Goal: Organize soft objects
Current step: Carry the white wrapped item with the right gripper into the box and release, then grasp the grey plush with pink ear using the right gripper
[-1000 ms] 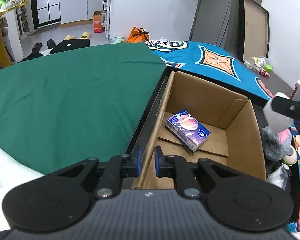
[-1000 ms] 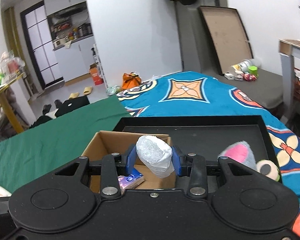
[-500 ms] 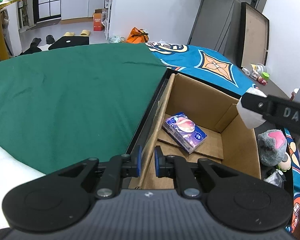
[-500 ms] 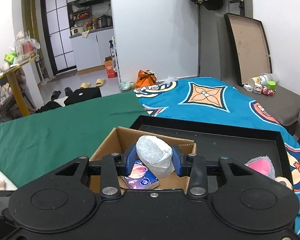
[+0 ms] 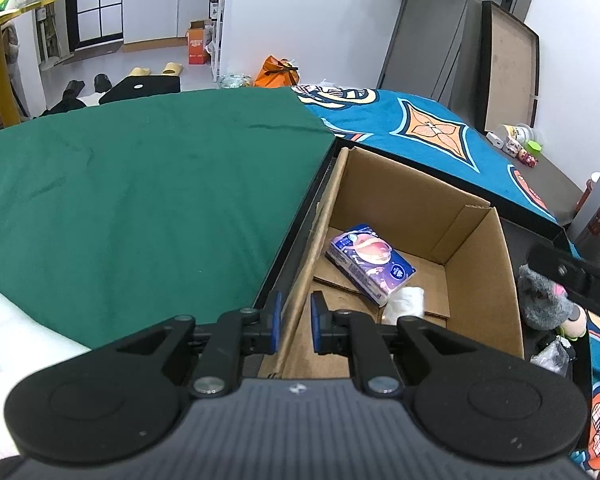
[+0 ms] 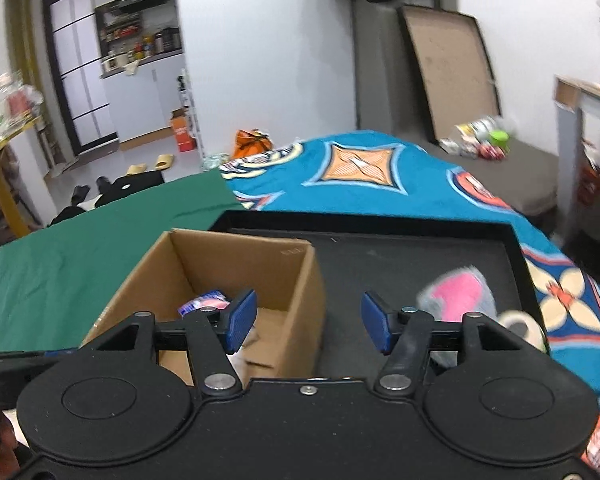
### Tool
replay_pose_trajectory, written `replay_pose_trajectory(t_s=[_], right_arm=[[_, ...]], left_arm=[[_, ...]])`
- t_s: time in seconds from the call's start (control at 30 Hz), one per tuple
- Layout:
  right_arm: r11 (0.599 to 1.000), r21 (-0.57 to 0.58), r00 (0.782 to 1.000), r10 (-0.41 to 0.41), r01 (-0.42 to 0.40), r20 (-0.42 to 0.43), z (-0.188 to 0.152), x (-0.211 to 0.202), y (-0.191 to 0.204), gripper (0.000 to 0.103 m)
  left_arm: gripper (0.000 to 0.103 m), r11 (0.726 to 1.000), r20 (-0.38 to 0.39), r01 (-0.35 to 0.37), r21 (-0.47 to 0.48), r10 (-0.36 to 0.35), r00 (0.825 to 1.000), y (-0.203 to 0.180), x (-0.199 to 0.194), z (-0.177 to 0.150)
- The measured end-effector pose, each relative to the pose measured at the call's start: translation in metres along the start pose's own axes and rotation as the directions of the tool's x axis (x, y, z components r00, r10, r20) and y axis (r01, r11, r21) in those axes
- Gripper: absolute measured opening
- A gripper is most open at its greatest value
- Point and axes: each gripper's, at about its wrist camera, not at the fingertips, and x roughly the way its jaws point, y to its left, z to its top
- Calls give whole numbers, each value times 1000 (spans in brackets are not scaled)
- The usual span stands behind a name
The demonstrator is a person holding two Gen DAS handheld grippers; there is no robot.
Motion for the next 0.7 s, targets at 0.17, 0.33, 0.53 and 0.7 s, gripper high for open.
replay_pose_trajectory(t_s=[0.17,0.33,0.53,0.7], right_arm=[[998,52,999,-31,32,-18,-13,-2,-20,62],[995,86,999,-49,50,-19,-17,-1,-33,63],[991,105,997,-83,83,-3,-17,2,-48,66],[985,131,994,-112,112,-11,-21,9,-64,66]], left_arm=[[18,1000,-8,-15,24,15,1000,-5,0,0],[30,999,-8,-32,45,32,999,-10,-2,-1],[45,993,-4,-53,102,54,999,-21,-4,-1],[50,987,-13,-79,143,82,997,-32,-1,0]])
